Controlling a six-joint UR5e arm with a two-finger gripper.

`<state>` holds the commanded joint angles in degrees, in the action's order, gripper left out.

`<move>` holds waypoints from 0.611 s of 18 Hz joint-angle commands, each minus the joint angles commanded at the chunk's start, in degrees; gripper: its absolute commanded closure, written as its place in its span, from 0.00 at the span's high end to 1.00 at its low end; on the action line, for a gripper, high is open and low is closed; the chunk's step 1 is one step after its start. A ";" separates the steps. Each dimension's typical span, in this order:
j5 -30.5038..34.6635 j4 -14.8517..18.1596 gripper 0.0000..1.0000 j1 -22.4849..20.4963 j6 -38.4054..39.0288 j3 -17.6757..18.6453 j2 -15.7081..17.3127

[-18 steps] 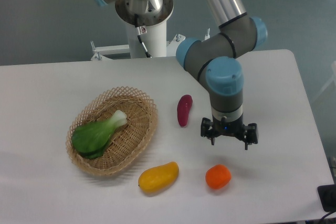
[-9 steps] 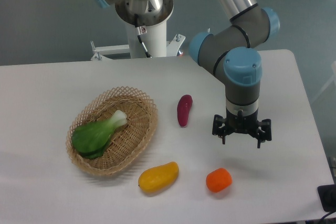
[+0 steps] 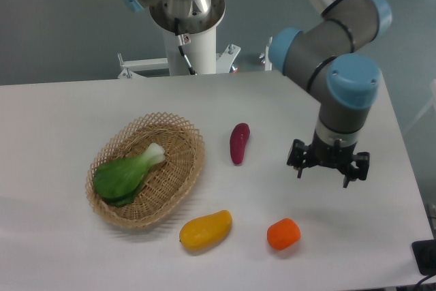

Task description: Place the orange on the table

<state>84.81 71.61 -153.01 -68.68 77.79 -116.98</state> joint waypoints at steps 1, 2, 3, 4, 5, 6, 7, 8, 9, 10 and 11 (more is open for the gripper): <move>0.18 0.11 1.00 -0.09 -2.23 0.08 0.09; 0.26 -0.07 1.00 -0.09 -3.64 0.34 0.18; 0.27 -0.33 1.00 -0.09 -4.09 0.60 0.35; 0.27 -0.42 1.00 -0.09 -4.10 0.69 0.44; 0.27 -0.42 1.00 -0.09 -4.10 0.69 0.44; 0.27 -0.51 1.00 -0.09 -4.10 0.69 0.53; 0.27 -0.59 1.00 -0.09 -4.10 0.69 0.53; 0.27 -0.77 1.00 -0.09 -4.10 0.69 0.53; 0.27 -0.86 1.00 0.00 -4.10 0.78 0.53; 0.35 -0.86 1.00 0.00 -4.10 0.78 0.53; 0.35 -0.95 1.00 0.00 -4.01 0.78 0.53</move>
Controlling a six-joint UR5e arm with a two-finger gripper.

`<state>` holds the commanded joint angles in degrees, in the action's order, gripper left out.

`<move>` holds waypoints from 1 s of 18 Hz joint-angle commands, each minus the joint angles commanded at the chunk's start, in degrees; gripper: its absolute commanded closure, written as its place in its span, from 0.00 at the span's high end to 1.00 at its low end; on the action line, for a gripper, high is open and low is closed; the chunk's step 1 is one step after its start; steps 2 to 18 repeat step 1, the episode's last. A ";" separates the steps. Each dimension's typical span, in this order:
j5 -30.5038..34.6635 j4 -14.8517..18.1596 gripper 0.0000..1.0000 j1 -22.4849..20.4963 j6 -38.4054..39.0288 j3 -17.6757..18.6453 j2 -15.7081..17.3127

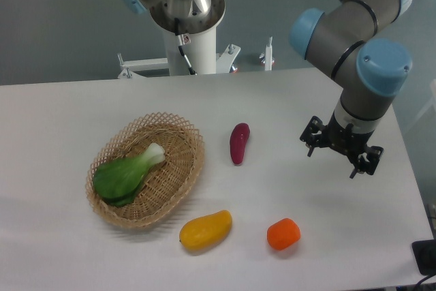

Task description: Place the orange on the table

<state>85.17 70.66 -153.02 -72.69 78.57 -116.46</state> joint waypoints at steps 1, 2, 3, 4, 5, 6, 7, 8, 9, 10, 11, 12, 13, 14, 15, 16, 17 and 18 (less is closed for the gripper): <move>0.00 -0.09 1.00 0.09 0.00 0.17 0.00; 0.00 -0.09 1.00 0.09 0.00 0.17 0.00; 0.00 -0.09 1.00 0.09 0.00 0.17 0.00; 0.00 -0.09 1.00 0.09 0.00 0.17 0.00; 0.00 -0.09 1.00 0.09 0.00 0.17 0.00; 0.00 -0.09 1.00 0.09 0.00 0.17 0.00; 0.00 -0.09 1.00 0.09 0.00 0.17 0.00; 0.00 -0.09 1.00 0.09 0.00 0.17 0.00; 0.00 -0.09 1.00 0.09 0.00 0.17 0.00; 0.00 -0.09 1.00 0.09 0.00 0.17 0.00; 0.00 -0.09 1.00 0.09 0.00 0.17 0.00; 0.00 -0.09 1.00 0.09 0.00 0.17 0.00; 0.00 -0.09 1.00 0.09 0.00 0.17 0.00; 0.00 -0.09 1.00 0.09 0.00 0.17 0.00; 0.00 -0.09 1.00 0.09 0.00 0.17 0.00; 0.00 -0.09 1.00 0.09 0.00 0.17 0.00; 0.00 -0.09 1.00 0.09 0.00 0.17 0.00; 0.00 -0.09 1.00 0.09 0.00 0.17 0.00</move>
